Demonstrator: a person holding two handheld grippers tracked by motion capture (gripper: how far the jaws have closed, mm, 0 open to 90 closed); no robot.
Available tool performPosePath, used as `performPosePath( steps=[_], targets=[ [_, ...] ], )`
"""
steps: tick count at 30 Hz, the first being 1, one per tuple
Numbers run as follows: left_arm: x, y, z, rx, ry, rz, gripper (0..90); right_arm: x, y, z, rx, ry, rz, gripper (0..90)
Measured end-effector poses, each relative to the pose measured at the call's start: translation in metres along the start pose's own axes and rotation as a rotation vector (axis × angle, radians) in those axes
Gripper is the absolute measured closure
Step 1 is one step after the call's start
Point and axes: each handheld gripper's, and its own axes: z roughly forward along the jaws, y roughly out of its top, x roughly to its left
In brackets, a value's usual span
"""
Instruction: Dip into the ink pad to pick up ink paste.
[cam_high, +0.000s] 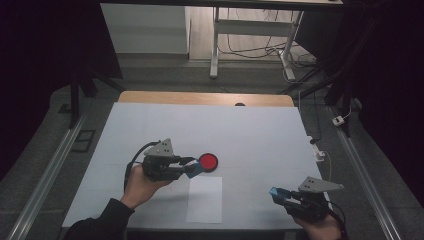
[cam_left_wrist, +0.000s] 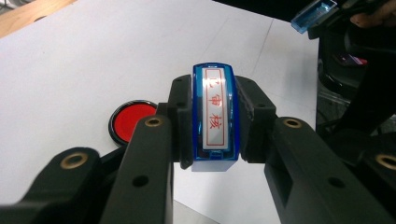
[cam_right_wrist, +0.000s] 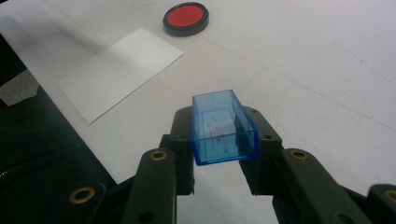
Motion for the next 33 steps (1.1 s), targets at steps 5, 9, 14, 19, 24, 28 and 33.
performPosePath(
  steps=[5,9,14,19,24,28,33],
  targets=[
    [0.005,0.003,0.007,0.018,0.012,-0.006,70.1,-0.001,-0.001,-0.001,-0.003,0.002,0.003,69.1],
    [0.009,0.005,0.012,0.030,0.022,-0.006,70.1,0.000,-0.001,-0.003,-0.007,0.001,0.004,69.1],
    [0.016,0.009,0.020,0.039,0.029,-0.010,70.1,0.000,-0.002,-0.004,-0.011,0.004,0.006,69.0],
    [0.023,0.011,0.028,0.052,0.036,-0.019,70.1,0.000,-0.003,-0.005,-0.012,0.003,0.002,69.1],
    [0.030,0.015,0.040,0.066,0.037,-0.027,70.1,0.000,-0.003,-0.006,-0.012,0.006,-0.002,69.1],
    [0.034,0.016,0.049,0.079,0.038,-0.034,70.1,0.001,-0.003,-0.007,-0.016,0.005,0.001,69.1],
    [0.039,0.016,0.059,0.092,0.045,-0.044,70.1,0.000,-0.004,-0.009,-0.021,0.000,0.004,69.1]
  ],
)
